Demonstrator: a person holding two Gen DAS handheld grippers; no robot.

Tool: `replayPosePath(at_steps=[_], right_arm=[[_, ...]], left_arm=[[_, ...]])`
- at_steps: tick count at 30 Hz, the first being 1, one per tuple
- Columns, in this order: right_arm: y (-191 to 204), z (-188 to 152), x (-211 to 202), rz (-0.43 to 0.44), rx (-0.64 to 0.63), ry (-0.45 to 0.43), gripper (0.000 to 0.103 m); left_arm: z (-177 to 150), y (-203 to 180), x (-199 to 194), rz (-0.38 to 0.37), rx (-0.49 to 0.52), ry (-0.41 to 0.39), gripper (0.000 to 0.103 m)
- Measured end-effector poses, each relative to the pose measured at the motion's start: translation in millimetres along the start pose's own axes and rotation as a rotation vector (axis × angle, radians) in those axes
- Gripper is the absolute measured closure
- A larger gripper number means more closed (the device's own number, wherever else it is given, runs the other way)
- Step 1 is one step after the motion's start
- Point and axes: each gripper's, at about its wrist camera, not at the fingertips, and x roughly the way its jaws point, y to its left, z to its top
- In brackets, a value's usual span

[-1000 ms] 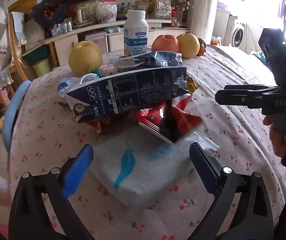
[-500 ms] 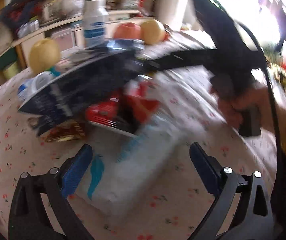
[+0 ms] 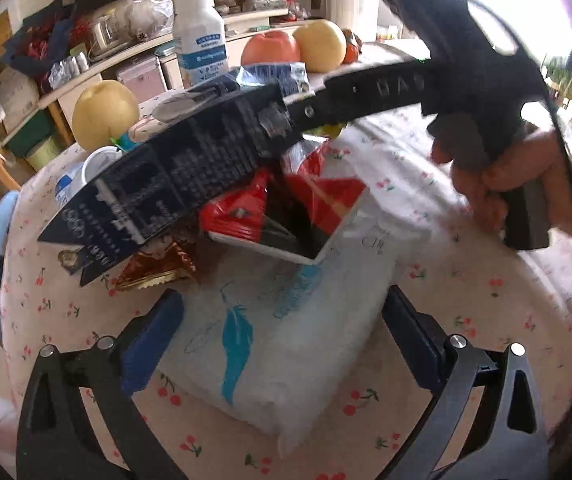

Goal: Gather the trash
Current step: 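Grasp white tissue pack with left gripper while right grasps yellow-green snack bag, then lift tissue pack in left gripper while right carries snack bag to bucket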

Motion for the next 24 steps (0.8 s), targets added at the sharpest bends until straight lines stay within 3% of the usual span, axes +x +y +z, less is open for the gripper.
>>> replayPosePath(at_steps=[1, 4, 6, 10, 13, 18, 24], right_arm=[[1.0, 0.3, 0.2, -0.004, -0.001, 0.002, 0.026], [2.5, -0.2, 0.7, -0.005, 0.000, 0.004, 0.044], [1.1, -2.1, -0.3, -0.007, -0.003, 0.007, 0.049], [-0.1, -6.5, -3.9, 0.015, -0.009, 0.018, 0.054], [0.1, -13.1, -12.3, 0.031, -0.026, 0.027, 0.057], [-7.7, -29.9, -35.2, 0.053, -0.033, 0.031, 0.059], [-26.7, -50.3, -67.2, 0.051, 0.015, 0.002, 0.064]], left_arm=[[0.0, 0.0, 0.5, 0.001, -0.006, -0.002, 0.004], [-0.3, 2.0, 3.0, -0.009, -0.034, -0.004, 0.004], [-0.5, 0.0, 4.0, -0.001, -0.044, -0.003, 0.004], [-2.5, -9.6, 4.7, -0.014, -0.060, 0.005, 0.004], [-2.6, -21.6, -1.3, -0.138, -0.054, -0.008, 0.004], [-10.3, -43.8, -14.0, -0.239, -0.026, 0.000, 0.004], [-9.5, -48.4, -17.1, -0.174, -0.077, -0.016, 0.004]])
